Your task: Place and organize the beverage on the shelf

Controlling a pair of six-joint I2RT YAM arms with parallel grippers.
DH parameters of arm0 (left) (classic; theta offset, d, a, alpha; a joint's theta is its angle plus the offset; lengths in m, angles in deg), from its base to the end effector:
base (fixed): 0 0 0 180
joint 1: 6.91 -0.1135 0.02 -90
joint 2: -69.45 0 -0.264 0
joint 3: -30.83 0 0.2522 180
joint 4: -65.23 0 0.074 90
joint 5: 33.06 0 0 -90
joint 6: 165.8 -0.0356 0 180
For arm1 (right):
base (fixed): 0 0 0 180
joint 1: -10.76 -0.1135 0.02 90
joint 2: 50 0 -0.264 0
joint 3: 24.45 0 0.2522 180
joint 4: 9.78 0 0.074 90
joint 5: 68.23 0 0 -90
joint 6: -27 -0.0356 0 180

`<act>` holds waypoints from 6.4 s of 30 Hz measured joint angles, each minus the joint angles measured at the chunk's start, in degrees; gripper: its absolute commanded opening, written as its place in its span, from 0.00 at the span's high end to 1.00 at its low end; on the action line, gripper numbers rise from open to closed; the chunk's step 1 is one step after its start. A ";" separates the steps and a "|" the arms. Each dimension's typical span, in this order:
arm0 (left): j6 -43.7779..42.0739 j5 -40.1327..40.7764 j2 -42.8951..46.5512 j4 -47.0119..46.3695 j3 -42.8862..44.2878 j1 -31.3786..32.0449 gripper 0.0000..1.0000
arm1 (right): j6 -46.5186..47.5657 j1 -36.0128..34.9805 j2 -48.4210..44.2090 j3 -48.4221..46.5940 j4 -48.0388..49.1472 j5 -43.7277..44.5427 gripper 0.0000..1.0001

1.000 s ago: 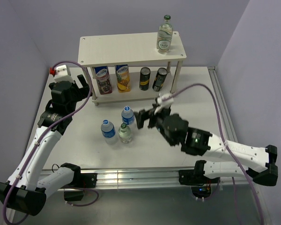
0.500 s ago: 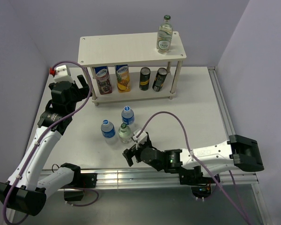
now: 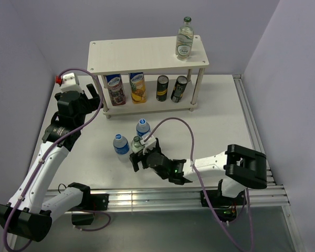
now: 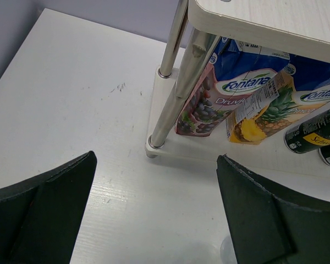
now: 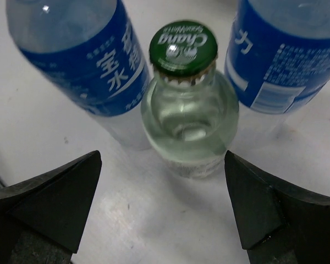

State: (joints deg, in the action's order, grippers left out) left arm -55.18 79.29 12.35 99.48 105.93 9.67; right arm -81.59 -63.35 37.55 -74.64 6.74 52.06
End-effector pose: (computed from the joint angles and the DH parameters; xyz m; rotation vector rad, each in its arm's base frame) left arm 0.2139 -0.0496 0.3832 -0.3326 1.8032 -0.0944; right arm 0.1013 0.2904 0.1870 -0.5695 1.8408 0.5909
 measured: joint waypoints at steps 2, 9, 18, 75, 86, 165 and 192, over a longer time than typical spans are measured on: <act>0.00 0.02 0.00 0.00 0.00 0.00 0.03 | 0.48 0.61 1.36 -1.01 0.94 0.57 0.00; 0.02 0.00 0.00 0.00 0.00 0.00 0.03 | 2.10 1.49 6.99 -4.24 4.35 2.86 0.00; 0.02 -0.02 0.00 0.00 0.00 0.00 0.03 | 2.80 2.16 10.40 -4.92 8.24 3.52 0.01; 0.02 -0.28 0.00 0.00 0.00 -0.76 0.02 | 17.64 21.66 7.52 -75.06 -45.31 6.60 1.00; 0.02 -1.14 0.00 0.00 0.00 -0.85 0.03 | 18.14 33.38 21.62 -89.66 -53.07 -0.35 1.00; 28.24 12.28 17.27 13.14 -23.41 35.43 0.01 | -7.76 10.69 -43.67 -9.66 -49.31 15.58 0.11; 27.21 30.23 -5.81 -13.42 -32.20 39.01 1.00 | -9.03 10.71 -46.99 -4.37 -49.99 16.06 0.10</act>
State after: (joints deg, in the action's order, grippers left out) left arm -27.97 109.52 6.54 86.06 73.74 48.69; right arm -90.61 -52.64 -9.44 -79.01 -43.25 68.12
